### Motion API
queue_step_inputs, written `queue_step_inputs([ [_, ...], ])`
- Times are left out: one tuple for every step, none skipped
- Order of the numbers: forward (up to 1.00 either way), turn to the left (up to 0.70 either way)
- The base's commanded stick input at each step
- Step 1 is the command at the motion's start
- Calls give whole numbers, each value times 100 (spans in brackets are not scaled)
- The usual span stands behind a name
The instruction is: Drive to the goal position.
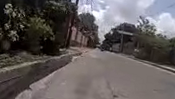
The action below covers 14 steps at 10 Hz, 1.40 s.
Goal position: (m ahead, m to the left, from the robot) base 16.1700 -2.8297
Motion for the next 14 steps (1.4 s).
queue_step_inputs([
  [100,-3],
  [100,1],
  [100,1],
  [100,1],
  [100,0],
  [100,-1],
  [100,-1],
  [100,-1],
  [100,-1],
  [100,-1],
  [100,-1],
  [100,-1],
  [100,-1],
  [100,-1],
])
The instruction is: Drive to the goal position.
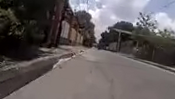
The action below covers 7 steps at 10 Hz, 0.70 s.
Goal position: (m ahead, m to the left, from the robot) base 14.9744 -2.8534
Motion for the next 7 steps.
queue_step_inputs([
  [100,-1],
  [100,-1],
  [100,-1],
  [100,-1],
  [100,-1],
  [100,0],
  [100,1],
])
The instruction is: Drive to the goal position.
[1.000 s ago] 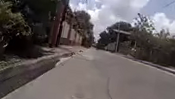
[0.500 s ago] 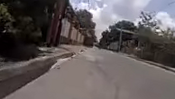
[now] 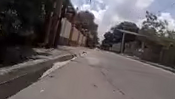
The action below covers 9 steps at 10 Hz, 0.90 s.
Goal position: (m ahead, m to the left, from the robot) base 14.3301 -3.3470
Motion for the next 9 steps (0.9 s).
queue_step_inputs([
  [100,1],
  [100,0],
  [100,-31],
  [100,-39],
  [100,-39],
  [100,-39],
  [100,-39],
  [100,-39],
  [100,-8],
])
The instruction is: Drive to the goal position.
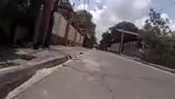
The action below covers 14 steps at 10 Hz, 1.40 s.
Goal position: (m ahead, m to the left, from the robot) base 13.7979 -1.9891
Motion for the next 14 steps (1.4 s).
queue_step_inputs([
  [100,-1],
  [100,-1],
  [100,-2],
  [100,-2],
  [100,-2],
  [100,-1],
  [100,-1],
  [100,-1],
  [100,-1],
  [100,-1],
  [100,-22],
  [100,-35],
  [100,-39],
  [100,-39],
])
